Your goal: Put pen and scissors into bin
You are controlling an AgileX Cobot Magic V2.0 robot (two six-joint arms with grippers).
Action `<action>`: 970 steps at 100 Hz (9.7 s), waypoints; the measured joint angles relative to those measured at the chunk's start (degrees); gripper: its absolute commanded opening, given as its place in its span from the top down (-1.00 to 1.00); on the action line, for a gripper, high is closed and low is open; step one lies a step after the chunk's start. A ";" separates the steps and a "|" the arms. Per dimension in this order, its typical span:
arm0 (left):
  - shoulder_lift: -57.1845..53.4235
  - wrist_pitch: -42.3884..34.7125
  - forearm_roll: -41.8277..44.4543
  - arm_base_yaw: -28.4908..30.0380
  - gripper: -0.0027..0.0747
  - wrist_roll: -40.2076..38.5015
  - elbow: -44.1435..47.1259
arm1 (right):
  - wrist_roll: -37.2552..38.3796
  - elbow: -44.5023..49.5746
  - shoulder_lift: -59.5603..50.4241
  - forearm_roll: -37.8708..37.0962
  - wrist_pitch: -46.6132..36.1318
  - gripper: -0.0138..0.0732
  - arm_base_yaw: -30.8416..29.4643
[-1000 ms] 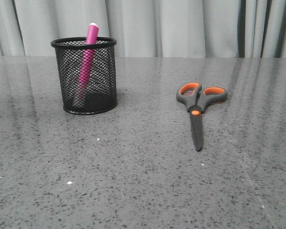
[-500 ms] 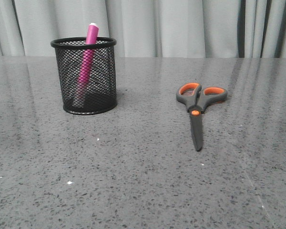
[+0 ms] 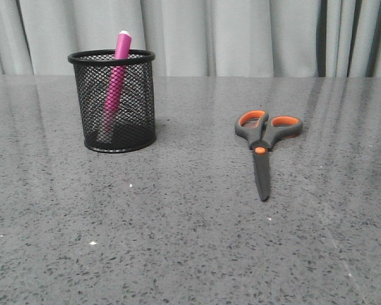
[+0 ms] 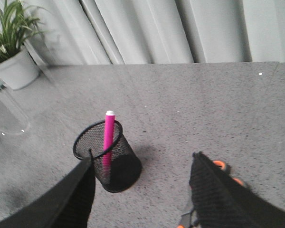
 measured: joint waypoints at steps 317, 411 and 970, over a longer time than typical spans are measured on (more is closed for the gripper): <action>0.00 1.48 0.00 0.00 0.99 -0.09 0.00 | 89.46 -40.17 55.31 -78.45 19.34 -0.22 38.26; 0.00 1.48 0.00 0.00 0.99 -0.09 0.00 | 91.75 -40.17 58.16 -79.24 18.33 -0.22 38.26; 0.00 1.48 0.00 0.00 0.99 -0.09 0.00 | 89.70 -17.25 58.79 -113.15 -90.12 -0.17 36.97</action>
